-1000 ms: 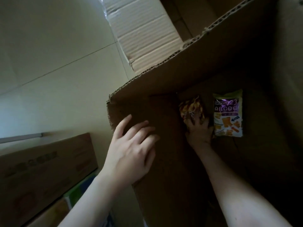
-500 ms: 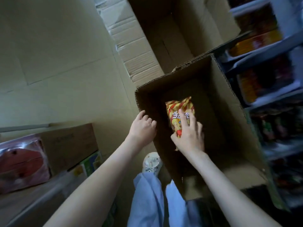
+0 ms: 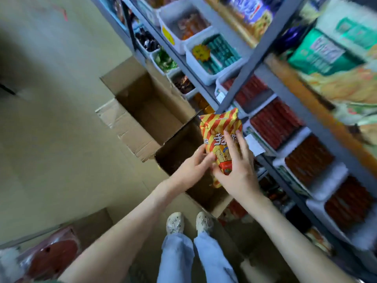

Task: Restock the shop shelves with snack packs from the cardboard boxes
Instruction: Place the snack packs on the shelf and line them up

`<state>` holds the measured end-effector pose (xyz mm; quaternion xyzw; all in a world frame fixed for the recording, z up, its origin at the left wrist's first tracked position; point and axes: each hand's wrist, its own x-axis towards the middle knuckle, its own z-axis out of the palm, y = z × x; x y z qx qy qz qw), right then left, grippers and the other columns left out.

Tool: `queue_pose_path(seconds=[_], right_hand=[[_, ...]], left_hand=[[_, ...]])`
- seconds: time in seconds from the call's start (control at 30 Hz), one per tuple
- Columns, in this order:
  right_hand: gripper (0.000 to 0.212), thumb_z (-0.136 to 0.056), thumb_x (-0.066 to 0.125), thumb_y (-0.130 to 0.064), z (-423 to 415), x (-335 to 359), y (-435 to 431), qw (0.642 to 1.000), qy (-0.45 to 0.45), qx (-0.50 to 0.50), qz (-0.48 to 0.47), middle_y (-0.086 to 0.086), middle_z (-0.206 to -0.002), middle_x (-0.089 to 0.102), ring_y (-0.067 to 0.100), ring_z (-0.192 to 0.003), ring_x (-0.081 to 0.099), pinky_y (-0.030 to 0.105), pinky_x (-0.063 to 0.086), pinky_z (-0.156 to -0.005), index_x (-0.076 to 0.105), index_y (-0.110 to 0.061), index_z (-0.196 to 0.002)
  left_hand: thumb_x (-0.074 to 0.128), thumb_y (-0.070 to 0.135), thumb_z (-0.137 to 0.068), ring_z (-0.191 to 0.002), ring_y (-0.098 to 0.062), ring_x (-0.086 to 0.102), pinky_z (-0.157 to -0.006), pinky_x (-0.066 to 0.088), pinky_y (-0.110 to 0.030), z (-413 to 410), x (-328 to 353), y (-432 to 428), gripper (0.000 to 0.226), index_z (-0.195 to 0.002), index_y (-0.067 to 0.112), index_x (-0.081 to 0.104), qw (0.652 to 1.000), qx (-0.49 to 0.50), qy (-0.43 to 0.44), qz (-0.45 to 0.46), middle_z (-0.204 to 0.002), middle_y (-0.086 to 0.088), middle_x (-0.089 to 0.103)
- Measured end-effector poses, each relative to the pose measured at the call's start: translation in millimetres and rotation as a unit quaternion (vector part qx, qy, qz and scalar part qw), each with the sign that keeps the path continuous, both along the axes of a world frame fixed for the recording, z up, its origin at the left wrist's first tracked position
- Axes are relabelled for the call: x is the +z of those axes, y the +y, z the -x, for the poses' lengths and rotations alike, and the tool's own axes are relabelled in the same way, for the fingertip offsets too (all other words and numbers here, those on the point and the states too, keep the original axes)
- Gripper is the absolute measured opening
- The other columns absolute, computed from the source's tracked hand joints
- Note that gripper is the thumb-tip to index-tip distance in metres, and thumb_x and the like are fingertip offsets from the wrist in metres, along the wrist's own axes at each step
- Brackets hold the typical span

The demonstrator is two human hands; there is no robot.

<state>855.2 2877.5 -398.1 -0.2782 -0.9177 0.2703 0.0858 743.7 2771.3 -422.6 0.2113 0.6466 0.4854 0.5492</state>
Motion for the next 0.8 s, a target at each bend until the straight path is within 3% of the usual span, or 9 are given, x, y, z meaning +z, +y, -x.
queue_pose_path(seconds=[0.07,0.13,0.27,0.37,0.43,0.53,0.67,0.73,0.8], right_hand=[[0.088,-0.081,0.072,-0.028,-2.1,48.9,6.1,0.997,0.065,-0.029,-0.008,0.01,-0.157,0.017,0.033,-0.14,0.024,0.054,0.037,-0.106,0.02,-0.026,-0.152],[0.094,-0.077,0.072,-0.026,-8.4,93.9,13.8,0.992,0.113,-0.052,-0.037,0.015,-0.156,0.02,0.032,-0.142,0.022,0.049,0.03,-0.112,0.017,-0.017,-0.152],[0.114,-0.067,0.081,-0.022,-35.7,165.3,27.0,0.97,0.186,-0.124,-0.093,0.024,-0.154,0.015,0.024,-0.145,0.01,0.022,0.005,-0.118,0.004,-0.016,-0.15],[0.121,-0.068,0.084,-0.029,-66.7,205.9,39.3,0.95,0.238,-0.187,-0.072,0.018,-0.158,0.004,0.024,-0.148,0.004,0.04,0.016,-0.119,-0.005,-0.03,-0.149],[0.124,-0.067,0.087,-0.03,-92.3,230.8,47.6,0.936,0.262,-0.224,-0.063,0.013,-0.157,0.011,0.02,-0.146,0.014,0.043,0.029,-0.113,-0.006,-0.037,-0.148],[0.118,-0.066,0.087,-0.028,-130.6,259.5,58.9,0.918,0.285,-0.26,-0.094,0.005,-0.144,0.025,-0.007,-0.127,0.021,0.024,0.033,-0.099,0.001,-0.035,-0.147],[0.114,-0.067,0.086,-0.026,-176.4,289.4,71.0,0.891,0.325,-0.285,-0.137,-0.003,-0.137,0.023,-0.012,-0.122,0.021,0.001,0.025,-0.094,0.004,-0.038,-0.146],[0.115,-0.07,0.084,-0.026,-197.2,302.7,76.9,0.875,0.343,-0.299,-0.163,-0.007,-0.141,0.019,-0.012,-0.127,0.019,-0.003,0.022,-0.095,-0.001,-0.047,-0.145],[0.111,-0.071,0.082,-0.033,-218.7,315.1,86.2,0.858,0.358,-0.315,-0.19,-0.011,-0.144,0.017,-0.008,-0.135,0.017,0.002,0.022,-0.101,0.001,-0.045,-0.146]], left_hand=[[0.061,0.069,-0.076,-0.118,-0.01,0.058,-0.103,0.047,-0.038,-2.3,51.4,14.4,0.076,-0.14,0.04,0.032,0.998,0.011,-0.016,-0.055,-0.133,0.005,0.057],[0.071,0.066,-0.068,-0.115,-0.014,0.061,-0.1,0.049,-0.044,-2.8,99.6,28.4,0.089,-0.141,0.033,0.032,0.996,-0.002,0.029,-0.087,-0.127,0.002,0.06],[0.074,0.057,-0.07,-0.113,-0.015,0.062,-0.098,0.049,-0.048,-13.3,171.0,61.2,0.073,-0.131,0.034,0.042,0.981,-0.061,0.11,-0.144,-0.122,0.005,0.065],[0.071,0.057,-0.069,-0.102,-0.009,0.065,-0.094,0.051,-0.046,-33.2,215.7,91.4,0.063,-0.124,0.036,0.047,0.955,-0.116,0.2,-0.185,-0.112,0.01,0.068],[0.072,0.055,-0.069,-0.1,-0.009,0.067,-0.093,0.051,-0.046,-51.9,244.8,110.7,0.061,-0.122,0.039,0.048,0.938,-0.145,0.223,-0.221,-0.111,0.011,0.069],[0.073,0.057,-0.068,-0.102,-0.01,0.066,-0.094,0.051,-0.046,-83.7,280.5,137.8,0.063,-0.122,0.038,0.049,0.912,-0.193,0.243,-0.269,-0.112,0.01,0.069],[0.071,0.06,-0.066,-0.096,-0.008,0.067,-0.089,0.053,-0.044,-126.7,320.0,166.2,0.061,-0.117,0.034,0.051,0.88,-0.233,0.273,-0.311,-0.107,0.01,0.07],[0.069,0.062,-0.071,-0.103,-0.008,0.065,-0.093,0.051,-0.041,-146.6,336.8,178.2,0.065,-0.125,0.033,0.048,0.856,-0.253,0.301,-0.336,-0.113,0.012,0.067],[0.064,0.055,-0.084,-0.113,-0.003,0.059,-0.099,0.047,-0.03,-163.9,351.4,188.8,0.054,-0.13,0.033,0.046,0.831,-0.274,0.312,-0.371,-0.123,0.015,0.063]])
